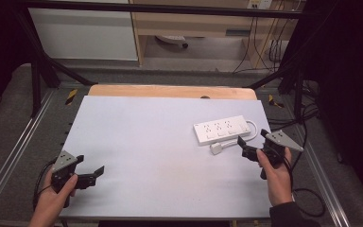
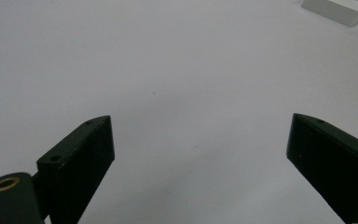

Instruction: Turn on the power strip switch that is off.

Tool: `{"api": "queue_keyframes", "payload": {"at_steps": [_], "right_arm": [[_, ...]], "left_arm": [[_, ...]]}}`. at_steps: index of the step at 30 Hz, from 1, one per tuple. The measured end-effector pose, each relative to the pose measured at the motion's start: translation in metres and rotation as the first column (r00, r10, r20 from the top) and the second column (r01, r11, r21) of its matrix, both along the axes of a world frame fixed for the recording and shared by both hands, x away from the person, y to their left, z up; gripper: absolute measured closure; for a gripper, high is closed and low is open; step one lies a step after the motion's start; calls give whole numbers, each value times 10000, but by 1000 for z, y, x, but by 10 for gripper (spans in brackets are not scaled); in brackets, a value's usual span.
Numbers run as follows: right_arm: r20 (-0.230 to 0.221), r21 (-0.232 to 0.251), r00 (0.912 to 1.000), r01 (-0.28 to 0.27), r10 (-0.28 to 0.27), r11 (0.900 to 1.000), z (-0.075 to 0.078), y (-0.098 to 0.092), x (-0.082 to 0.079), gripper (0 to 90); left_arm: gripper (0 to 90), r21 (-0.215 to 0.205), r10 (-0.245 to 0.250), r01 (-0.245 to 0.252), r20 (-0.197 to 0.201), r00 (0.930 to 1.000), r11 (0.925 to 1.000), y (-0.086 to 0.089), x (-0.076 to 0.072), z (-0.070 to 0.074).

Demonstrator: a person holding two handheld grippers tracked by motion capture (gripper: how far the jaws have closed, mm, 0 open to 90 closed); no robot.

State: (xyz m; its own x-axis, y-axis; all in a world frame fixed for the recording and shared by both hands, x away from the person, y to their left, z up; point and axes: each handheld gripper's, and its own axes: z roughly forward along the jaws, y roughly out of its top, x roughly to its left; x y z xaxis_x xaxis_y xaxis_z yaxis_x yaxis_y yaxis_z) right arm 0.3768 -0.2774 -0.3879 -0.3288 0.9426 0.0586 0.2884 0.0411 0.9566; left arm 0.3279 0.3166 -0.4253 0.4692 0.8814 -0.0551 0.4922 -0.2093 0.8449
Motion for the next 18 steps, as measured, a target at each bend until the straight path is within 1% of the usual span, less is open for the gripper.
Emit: {"api": "queue_keyframes", "payload": {"at_steps": [2, 3, 5, 7, 8, 10, 12, 13, 15, 16, 18], "right_arm": [[57, -163, 9999, -102, 103, 9998, -4, -2, -7, 46], [57, -163, 9999, -102, 103, 9998, -4, -2, -7, 46], [108, -220, 9999, -123, 126, 9997, -8, -4, -13, 43], [108, -214, 9998, -137, 139, 9997, -9, -4, -15, 42], [116, -264, 9998, -153, 156, 9995, -13, -6, -19, 40], [110, -255, 9998, -157, 160, 9996, -15, -7, -21, 39], [47, -345, 9998, -195, 197, 9992, -21, -8, -26, 37], [47, -345, 9998, -195, 197, 9992, -21, -8, -26, 37], [-29, -372, 9998, -210, 209, 9991, -26, -10, -29, 36], [-91, -275, 9998, -195, 193, 9994, -27, -10, -30, 36], [-98, -278, 9997, -208, 206, 9994, -30, -11, -31, 36]], "left_arm": [[77, 3, -3, 3, 14, 10000, 10000, 0, 0, 0], [77, 3, -3, 3, 14, 10000, 10000, 0, 0, 0], [76, 10, 3, -3, 7, 10000, 10000, 0, 0, 0], [76, 2, 5, -5, 10, 10000, 10000, 0, 0, 0], [77, 15, -2, 2, -3, 10000, 10000, 0, 0, 0], [76, 10, -2, 2, 22, 10000, 10000, 0, 0, 0], [76, -7, -7, 7, 24, 10000, 10000, 0, 0, 0], [76, -3, -12, 12, 27, 10000, 10000, 0, 0, 0], [77, 11, -17, 17, 40, 10000, 10000, 0, -1, 0], [77, 12, -16, 16, 45, 10000, 10000, 0, -1, 0], [77, 7, -28, 28, 44, 10000, 10000, 0, -1, 0]]}}
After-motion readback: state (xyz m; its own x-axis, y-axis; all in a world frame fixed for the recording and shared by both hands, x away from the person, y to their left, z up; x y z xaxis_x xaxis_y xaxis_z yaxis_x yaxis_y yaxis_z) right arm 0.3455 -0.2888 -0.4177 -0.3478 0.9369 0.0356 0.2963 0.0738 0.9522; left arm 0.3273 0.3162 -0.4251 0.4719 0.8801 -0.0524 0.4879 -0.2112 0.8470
